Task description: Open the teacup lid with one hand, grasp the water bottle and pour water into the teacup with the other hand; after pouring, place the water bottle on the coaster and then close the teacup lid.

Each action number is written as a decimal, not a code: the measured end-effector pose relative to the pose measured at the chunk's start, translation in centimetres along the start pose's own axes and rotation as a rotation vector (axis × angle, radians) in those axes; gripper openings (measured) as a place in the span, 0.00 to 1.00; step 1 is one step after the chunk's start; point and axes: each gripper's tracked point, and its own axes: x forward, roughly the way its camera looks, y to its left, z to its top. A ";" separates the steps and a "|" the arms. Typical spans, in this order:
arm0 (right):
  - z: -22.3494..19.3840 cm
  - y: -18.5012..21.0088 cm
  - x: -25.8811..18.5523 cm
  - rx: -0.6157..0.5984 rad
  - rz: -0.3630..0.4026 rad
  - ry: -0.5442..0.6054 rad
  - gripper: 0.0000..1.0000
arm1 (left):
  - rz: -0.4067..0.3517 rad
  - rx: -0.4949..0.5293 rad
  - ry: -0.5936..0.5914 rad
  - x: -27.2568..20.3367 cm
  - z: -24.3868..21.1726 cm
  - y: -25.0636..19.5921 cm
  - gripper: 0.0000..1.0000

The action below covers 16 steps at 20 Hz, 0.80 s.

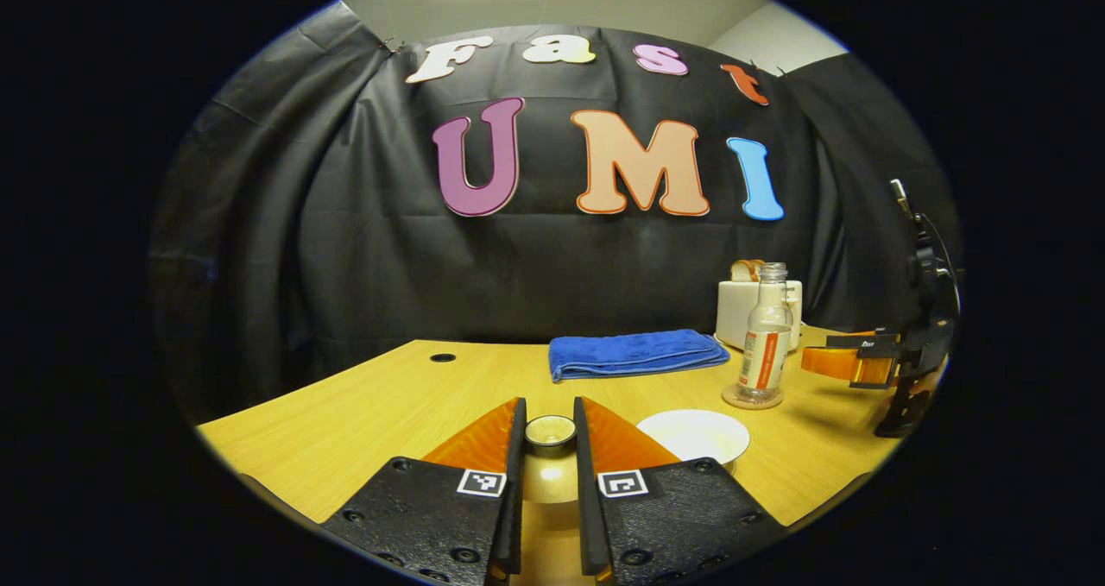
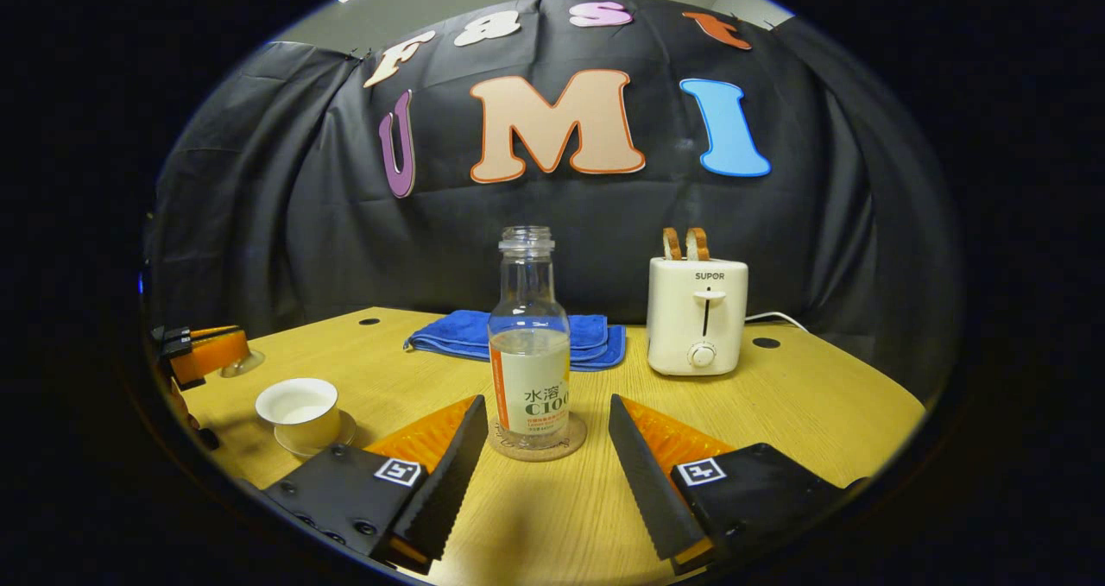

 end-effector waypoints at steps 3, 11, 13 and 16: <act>0.3 -0.6 -1.2 0.004 -0.004 -0.024 0.90 | -0.033 -0.001 -0.001 0.9 0.0 -1.8 0.24; 1.6 -1.2 -3.8 0.004 -0.016 -0.105 0.91 | -0.147 -0.002 0.003 2.3 0.0 -6.0 0.24; 1.8 -1.4 -4.1 0.002 -0.021 -0.121 0.91 | -0.171 -0.003 0.004 2.4 0.0 -6.7 0.24; 1.8 -1.4 -4.2 0.002 -0.019 -0.119 0.89 | -0.208 0.001 0.007 2.4 0.0 -7.6 0.24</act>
